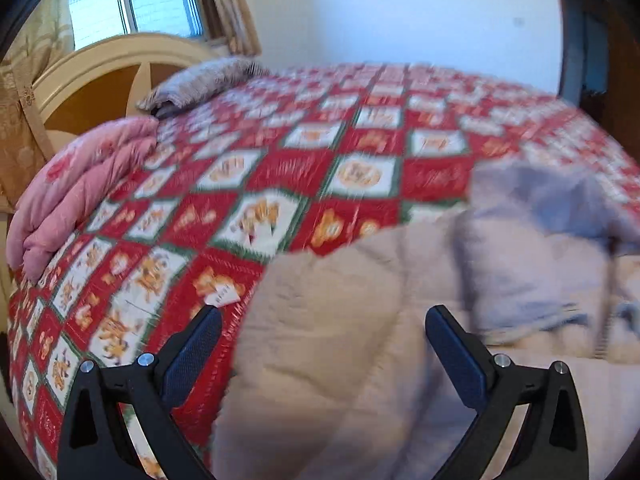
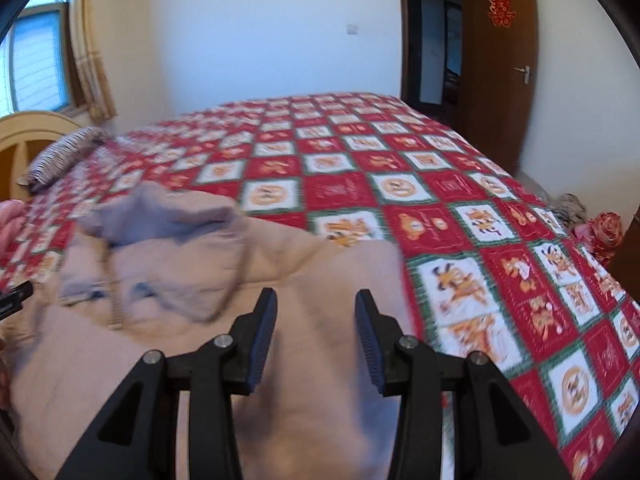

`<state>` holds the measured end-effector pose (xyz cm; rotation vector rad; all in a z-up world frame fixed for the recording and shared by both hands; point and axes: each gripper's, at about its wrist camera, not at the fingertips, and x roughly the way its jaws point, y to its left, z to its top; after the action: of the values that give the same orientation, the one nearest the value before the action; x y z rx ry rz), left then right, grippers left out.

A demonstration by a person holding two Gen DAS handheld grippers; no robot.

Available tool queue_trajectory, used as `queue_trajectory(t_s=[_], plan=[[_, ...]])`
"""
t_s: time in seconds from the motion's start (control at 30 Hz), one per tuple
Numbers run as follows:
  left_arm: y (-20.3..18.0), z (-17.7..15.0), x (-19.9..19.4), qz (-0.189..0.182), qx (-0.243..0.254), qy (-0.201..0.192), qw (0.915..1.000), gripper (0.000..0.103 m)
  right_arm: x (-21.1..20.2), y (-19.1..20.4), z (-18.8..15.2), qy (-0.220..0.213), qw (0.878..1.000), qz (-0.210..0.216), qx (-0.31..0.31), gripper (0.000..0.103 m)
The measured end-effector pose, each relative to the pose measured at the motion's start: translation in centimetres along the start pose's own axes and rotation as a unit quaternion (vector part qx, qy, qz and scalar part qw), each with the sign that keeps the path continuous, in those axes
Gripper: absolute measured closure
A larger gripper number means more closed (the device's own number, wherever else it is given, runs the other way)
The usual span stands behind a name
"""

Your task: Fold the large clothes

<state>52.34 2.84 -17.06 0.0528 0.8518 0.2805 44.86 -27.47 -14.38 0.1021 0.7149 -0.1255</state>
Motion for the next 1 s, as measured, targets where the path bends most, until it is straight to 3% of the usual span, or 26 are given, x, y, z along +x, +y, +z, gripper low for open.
queue_trajectory(t_s=[0.07, 0.13, 0.57, 0.67, 0.73, 0.83, 0.87, 0.9, 1.0], plan=[[-0.2, -0.6, 1.9, 0.005, -0.005, 0.029, 0.9996, 0.001, 1.8, -0.2, -0.6, 0.023, 1.000, -0.004, -0.008, 0.059], [-0.5, -1.1, 2.2, 0.004, -0.007, 0.024, 0.9997, 0.001, 3.6, -0.6, -1.7, 0.050, 0.999, -0.003, -0.015, 0.059], [-1.3, -1.7, 2.4, 0.021, 0.003, 0.014, 0.9997, 0.001, 4.6, -1.2, -3.4, 0.049, 0.999, 0.007, 0.003, 0.059], [-1.2, -1.0, 1.8, 0.019, 0.017, 0.027, 0.9993, 0.001, 4.7, -1.1, -3.3, 0.051, 0.999, 0.003, -0.003, 0.059], [-0.9, 0.1, -0.3, -0.004, 0.019, 0.009, 0.9998, 0.001, 4.8, -0.8, -3.0, 0.059, 0.998, -0.001, -0.015, 0.058], [-1.3, 2.5, -3.4, -0.059, 0.026, -0.031, 0.9974, 0.001, 3.7, -0.6, -1.4, 0.071, 0.997, 0.003, -0.034, 0.042], [-2.0, 3.4, -3.8, -0.077, 0.037, -0.034, 0.9957, 0.001, 3.2, -0.5, -0.6, 0.065, 0.997, 0.011, -0.033, 0.028], [-2.9, 4.2, -3.8, -0.089, 0.052, -0.032, 0.9942, 0.001, 2.8, -0.2, -0.1, 0.058, 0.998, 0.012, -0.033, 0.022], [-5.7, 5.9, -2.5, -0.084, 0.092, -0.038, 0.9914, 0.001, 2.5, 2.3, 2.9, 0.036, 0.997, 0.028, -0.066, 0.022]])
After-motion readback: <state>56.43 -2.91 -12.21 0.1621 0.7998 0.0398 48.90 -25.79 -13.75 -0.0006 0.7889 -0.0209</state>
